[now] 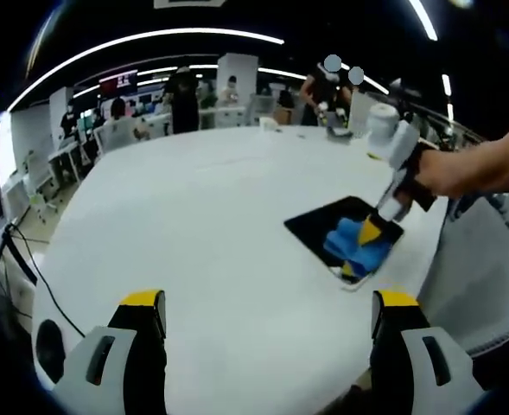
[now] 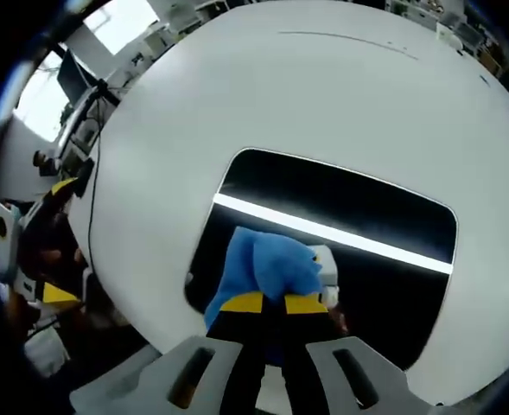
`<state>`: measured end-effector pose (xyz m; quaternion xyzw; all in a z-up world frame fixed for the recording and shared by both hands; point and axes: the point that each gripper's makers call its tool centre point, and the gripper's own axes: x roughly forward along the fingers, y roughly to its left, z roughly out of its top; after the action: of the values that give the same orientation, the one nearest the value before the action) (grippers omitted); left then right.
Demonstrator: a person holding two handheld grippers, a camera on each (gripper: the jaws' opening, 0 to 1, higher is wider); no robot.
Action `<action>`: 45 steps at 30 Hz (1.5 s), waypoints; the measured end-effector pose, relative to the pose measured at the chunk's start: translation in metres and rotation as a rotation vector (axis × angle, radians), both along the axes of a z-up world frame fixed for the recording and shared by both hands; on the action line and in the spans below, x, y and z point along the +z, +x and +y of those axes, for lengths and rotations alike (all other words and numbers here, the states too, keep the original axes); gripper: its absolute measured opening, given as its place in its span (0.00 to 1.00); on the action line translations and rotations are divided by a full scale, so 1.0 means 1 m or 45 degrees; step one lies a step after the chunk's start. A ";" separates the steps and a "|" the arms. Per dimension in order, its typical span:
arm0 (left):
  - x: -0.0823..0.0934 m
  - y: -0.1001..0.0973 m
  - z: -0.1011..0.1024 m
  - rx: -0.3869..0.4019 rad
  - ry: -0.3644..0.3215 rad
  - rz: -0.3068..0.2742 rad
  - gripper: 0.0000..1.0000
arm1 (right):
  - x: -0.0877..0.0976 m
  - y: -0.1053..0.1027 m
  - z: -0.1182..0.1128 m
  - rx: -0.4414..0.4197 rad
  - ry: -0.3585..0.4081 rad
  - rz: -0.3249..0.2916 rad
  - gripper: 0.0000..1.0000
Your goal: Wipe the mirror surface with the cleaning cloth until all visible marks leave the cleaned area.
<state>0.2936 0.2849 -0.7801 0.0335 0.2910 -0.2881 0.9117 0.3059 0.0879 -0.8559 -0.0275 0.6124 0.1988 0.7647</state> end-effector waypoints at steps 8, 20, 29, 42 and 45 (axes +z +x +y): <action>-0.002 0.000 0.000 -0.001 0.010 0.002 1.00 | -0.001 -0.010 0.001 0.005 0.015 0.006 0.00; -0.004 -0.001 -0.002 0.001 0.008 0.008 1.00 | 0.000 -0.024 0.003 0.017 0.029 0.012 0.00; -0.003 0.002 -0.008 -0.013 0.004 0.006 1.00 | -0.001 -0.029 0.004 0.010 0.046 0.028 0.00; -0.003 0.002 -0.014 -0.024 0.001 0.011 1.00 | 0.001 -0.036 0.005 0.014 0.054 0.037 0.00; -0.003 0.003 -0.013 -0.022 0.002 0.009 1.00 | 0.001 -0.035 0.005 0.018 0.055 0.031 0.00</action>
<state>0.2961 0.2717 -0.7833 0.0359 0.2942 -0.2960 0.9080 0.2712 0.0932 -0.8552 -0.0130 0.6169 0.2176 0.7562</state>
